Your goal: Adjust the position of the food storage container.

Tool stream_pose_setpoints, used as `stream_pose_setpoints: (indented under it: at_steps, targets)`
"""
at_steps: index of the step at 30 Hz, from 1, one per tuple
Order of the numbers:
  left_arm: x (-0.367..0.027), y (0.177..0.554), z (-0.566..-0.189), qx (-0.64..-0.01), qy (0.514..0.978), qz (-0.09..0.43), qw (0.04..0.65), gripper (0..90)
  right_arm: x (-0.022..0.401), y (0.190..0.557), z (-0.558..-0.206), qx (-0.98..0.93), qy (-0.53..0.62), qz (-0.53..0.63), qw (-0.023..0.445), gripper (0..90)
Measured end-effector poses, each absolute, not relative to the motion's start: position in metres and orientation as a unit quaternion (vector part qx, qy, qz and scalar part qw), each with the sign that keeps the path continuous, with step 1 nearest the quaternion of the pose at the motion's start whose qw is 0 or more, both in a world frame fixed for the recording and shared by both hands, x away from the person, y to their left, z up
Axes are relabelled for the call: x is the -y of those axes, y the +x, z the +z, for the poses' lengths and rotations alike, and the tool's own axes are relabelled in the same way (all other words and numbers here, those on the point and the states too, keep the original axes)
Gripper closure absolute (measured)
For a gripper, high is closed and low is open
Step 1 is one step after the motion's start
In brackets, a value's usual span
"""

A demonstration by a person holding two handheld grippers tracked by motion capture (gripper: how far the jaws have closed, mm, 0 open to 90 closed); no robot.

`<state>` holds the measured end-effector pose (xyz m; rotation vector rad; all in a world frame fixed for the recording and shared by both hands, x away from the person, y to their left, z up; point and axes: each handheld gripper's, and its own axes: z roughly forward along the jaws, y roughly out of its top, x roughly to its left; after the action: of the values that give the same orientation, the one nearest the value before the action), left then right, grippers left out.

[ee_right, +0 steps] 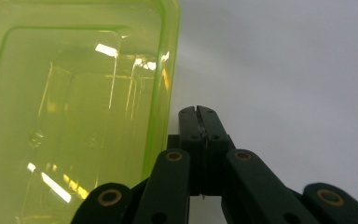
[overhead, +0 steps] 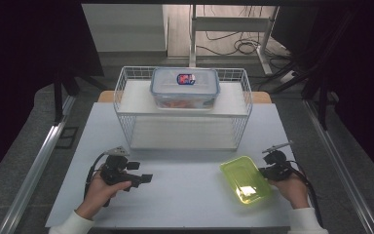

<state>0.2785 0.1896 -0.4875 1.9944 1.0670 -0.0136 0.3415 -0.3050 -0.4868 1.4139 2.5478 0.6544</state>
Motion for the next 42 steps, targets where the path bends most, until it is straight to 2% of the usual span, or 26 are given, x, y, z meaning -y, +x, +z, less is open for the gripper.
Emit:
stream_pose_setpoints:
  at_steps: [13,22,30,37,42]
  targets:
    - [-0.19,0.279,-0.488,-0.427,0.799,-0.006,0.423,19.0,0.239,0.331,-0.487,-0.876,0.418,0.233,0.062,89.2]
    - [-0.189,0.279,-0.489,-0.426,0.8,-0.006,0.422,19.0,0.212,0.324,-0.489,-0.887,0.389,0.244,0.05,89.1]
    - [-0.19,0.279,-0.49,-0.428,0.8,-0.007,0.421,19.0,0.214,0.323,-0.484,-0.883,0.391,0.249,0.071,89.1]
    - [-0.192,0.279,-0.489,-0.431,0.796,-0.007,0.425,19.0,0.232,0.305,-0.453,-0.872,0.383,0.291,0.092,89.2]
    - [-0.191,0.279,-0.489,-0.432,0.796,-0.008,0.425,19.0,0.233,0.28,-0.437,-0.872,0.356,0.328,0.066,89.2]
